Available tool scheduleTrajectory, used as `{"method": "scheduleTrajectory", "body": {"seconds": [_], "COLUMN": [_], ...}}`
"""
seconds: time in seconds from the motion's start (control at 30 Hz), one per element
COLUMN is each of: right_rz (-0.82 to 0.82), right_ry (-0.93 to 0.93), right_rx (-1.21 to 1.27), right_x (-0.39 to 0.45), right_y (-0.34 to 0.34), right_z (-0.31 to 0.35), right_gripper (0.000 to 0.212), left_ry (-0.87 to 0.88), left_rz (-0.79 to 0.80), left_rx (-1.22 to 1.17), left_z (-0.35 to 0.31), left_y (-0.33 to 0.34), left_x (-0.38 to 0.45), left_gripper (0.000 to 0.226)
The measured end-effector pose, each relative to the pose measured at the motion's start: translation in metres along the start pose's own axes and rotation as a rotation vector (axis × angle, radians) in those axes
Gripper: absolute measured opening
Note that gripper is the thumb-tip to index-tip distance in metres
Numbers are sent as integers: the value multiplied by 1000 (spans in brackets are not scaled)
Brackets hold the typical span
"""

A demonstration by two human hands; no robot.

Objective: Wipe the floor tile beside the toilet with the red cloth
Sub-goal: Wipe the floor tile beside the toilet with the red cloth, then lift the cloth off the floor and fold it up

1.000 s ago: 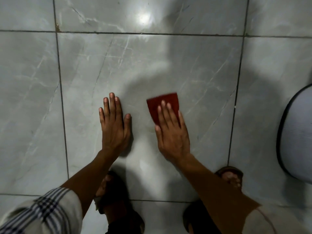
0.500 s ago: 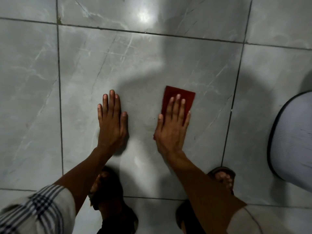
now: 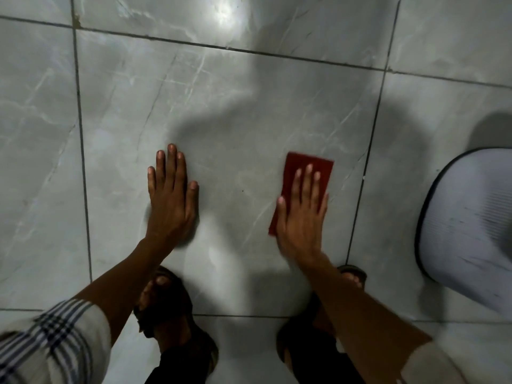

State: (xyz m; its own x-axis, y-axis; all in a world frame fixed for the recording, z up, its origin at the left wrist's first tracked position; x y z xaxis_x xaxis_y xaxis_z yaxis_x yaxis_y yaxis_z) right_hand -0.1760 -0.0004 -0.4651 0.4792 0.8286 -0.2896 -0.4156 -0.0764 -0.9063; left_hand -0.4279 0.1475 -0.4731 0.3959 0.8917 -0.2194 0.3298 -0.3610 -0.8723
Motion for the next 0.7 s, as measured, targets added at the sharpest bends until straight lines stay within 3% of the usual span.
{"method": "scheduleTrajectory", "body": {"seconds": [0.1,0.17,0.37,0.5,0.6,0.7], "right_rz": [-120,-160,-41,78,107,187], "right_ry": [175,192,-376,-560,-446,-79], "right_rx": [42,42,15,-41,4,349], "right_x": [56,70,4,-69,-80,-70], "right_y": [-12,-8,30,35,13,-18], "right_z": [16,42,86,52,5,-21], "right_gripper": [72,74,66,70,72,57], "left_ry": [-1,-5,-23,-12,-12,-22], "left_rz": [7,5,15,85,184,252], "left_rx": [0,19,76,85,97,104], "left_z": [0,-1,-6,-5,-4,-8], "left_y": [-1,0,-3,-13,-25,-40], "left_x": [1,0,0,-1,-7,-20], "left_gripper": [68,68,69,72,74,77]}}
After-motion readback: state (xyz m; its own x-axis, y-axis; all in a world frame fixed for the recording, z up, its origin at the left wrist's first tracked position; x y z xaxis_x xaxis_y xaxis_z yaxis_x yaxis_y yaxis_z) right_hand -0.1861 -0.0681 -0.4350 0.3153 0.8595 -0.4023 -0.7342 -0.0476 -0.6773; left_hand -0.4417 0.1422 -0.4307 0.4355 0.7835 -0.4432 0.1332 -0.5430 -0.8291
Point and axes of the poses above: each hand's wrist, its own x-axis towards the middle knuckle, its own y-axis out of the palm, z = x × y, the point moved 5 cm from there along x, towards the middle knuckle, and after that the axes turned 1 degree about x, right-handed, at the moved point
